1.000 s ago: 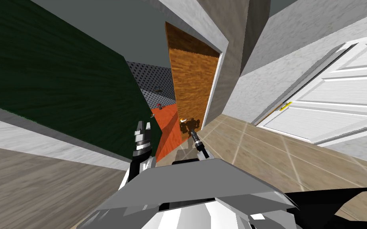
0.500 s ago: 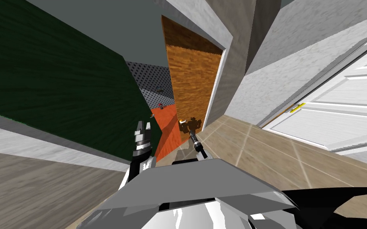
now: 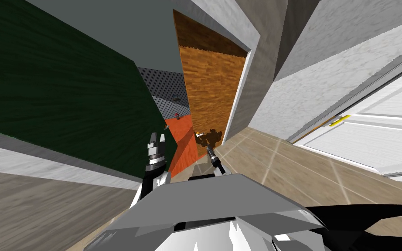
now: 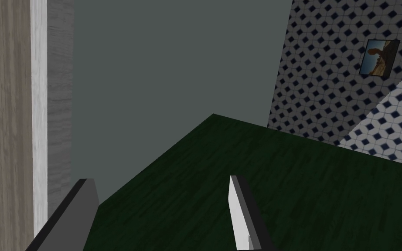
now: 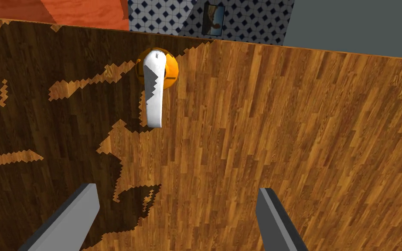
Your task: Push the door open
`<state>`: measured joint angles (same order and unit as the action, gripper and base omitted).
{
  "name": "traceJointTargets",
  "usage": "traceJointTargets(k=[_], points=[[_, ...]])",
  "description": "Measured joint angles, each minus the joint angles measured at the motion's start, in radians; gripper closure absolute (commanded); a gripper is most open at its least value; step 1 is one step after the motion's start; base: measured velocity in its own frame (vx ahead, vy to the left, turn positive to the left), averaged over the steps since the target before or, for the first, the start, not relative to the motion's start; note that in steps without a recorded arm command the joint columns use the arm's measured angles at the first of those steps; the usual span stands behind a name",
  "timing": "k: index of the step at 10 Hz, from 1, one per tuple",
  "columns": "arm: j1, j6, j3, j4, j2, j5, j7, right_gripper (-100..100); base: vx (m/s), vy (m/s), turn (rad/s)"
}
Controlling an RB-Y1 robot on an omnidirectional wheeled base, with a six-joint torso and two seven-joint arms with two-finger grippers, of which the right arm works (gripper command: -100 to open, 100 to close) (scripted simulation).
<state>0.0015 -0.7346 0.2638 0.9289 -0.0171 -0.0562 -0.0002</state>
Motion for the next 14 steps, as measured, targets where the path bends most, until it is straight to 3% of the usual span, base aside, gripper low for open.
traceJointTargets(k=[6, 8, 9, 14], points=[[-0.045, -0.018, 0.019, -0.118, 0.030, -0.007, -0.016, -100, 0.085, -0.094, 0.065], [-0.078, -0.035, 0.022, -0.192, 0.053, -0.007, -0.018, -100, 0.089, -0.083, 0.051], [-0.080, -0.037, 0.022, -0.196, 0.054, -0.007, -0.018, -100, 0.112, 0.021, 0.024], [-0.076, -0.039, 0.015, -0.193, -0.003, -0.003, -0.019, -100, 0.191, 0.074, 0.026]])
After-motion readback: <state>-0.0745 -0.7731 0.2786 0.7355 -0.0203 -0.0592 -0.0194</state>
